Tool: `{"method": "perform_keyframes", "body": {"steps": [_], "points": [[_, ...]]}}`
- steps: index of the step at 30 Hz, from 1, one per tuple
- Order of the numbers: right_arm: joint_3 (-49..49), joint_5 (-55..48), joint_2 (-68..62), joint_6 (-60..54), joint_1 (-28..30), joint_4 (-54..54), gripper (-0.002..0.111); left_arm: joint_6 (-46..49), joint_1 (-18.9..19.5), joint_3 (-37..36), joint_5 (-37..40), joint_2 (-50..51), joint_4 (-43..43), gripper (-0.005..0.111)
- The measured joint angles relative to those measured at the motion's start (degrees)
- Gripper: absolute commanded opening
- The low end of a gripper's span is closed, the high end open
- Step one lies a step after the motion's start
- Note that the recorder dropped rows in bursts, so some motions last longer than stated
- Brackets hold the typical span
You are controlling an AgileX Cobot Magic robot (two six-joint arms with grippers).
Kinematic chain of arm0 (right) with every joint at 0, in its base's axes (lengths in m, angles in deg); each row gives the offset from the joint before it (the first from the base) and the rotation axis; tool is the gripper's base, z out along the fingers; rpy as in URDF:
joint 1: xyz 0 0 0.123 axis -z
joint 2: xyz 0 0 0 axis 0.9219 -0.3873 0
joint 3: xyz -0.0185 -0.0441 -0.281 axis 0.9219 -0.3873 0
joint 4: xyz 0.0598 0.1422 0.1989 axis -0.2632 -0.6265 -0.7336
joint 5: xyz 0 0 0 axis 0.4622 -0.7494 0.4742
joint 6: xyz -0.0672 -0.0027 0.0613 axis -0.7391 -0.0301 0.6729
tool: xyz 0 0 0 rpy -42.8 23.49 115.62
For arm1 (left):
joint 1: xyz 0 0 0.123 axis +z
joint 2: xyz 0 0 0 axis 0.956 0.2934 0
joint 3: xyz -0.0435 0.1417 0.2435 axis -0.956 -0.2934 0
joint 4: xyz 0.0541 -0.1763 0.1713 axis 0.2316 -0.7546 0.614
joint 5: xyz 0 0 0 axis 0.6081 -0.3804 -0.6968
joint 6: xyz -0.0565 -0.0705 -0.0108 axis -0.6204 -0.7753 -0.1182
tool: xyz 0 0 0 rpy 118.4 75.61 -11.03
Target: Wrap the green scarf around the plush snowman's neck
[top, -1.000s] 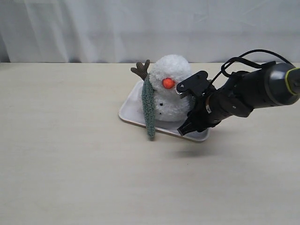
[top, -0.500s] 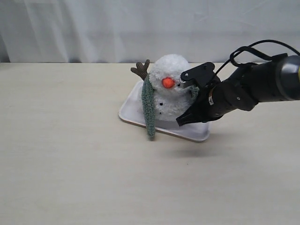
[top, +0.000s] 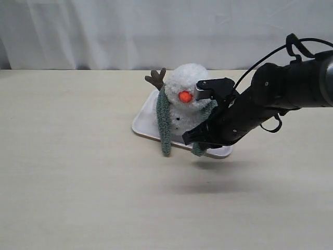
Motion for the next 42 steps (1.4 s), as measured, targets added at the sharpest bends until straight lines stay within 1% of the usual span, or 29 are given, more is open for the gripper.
{"method": "perform_keyframes", "body": {"steps": [2,5,8,19,30,33,37,38,42], "points": [[0.0,0.1,0.0,-5.7,0.0,-5.8,0.004,0.0,0.0,0.0,0.0,0.0,0.0,0.0],[0.0,1.7,-0.1,-10.6,0.0,-11.8,0.004,0.0,0.0,0.0,0.0,0.0,0.0,0.0],[0.0,3.7,-1.1,-12.7,0.0,-14.2,0.004,0.0,0.0,0.0,0.0,0.0,0.0,0.0],[0.0,6.1,-8.0,-13.8,0.0,-15.5,0.004,0.0,0.0,0.0,0.0,0.0,0.0,0.0],[0.0,7.4,-8.4,-13.8,0.0,-15.7,0.005,0.0,0.0,0.0,0.0,0.0,0.0,0.0],[0.0,7.4,-8.4,-13.8,0.0,-15.7,0.013,0.0,0.0,0.0,0.0,0.0,0.0,0.0],[0.0,6.0,-7.8,-14.9,0.0,-15.7,0.027,0.0,0.0,0.0,0.0,0.0,0.0,0.0],[0.0,5.3,-7.6,-15.3,0.0,-15.7,0.032,0.0,0.0,0.0,0.0,0.0,0.0,0.0],[0.0,1.1,-6.3,-16.6,0.0,-15.7,0.042,0.0,0.0,0.0,0.0,0.0,0.0,0.0]]}}
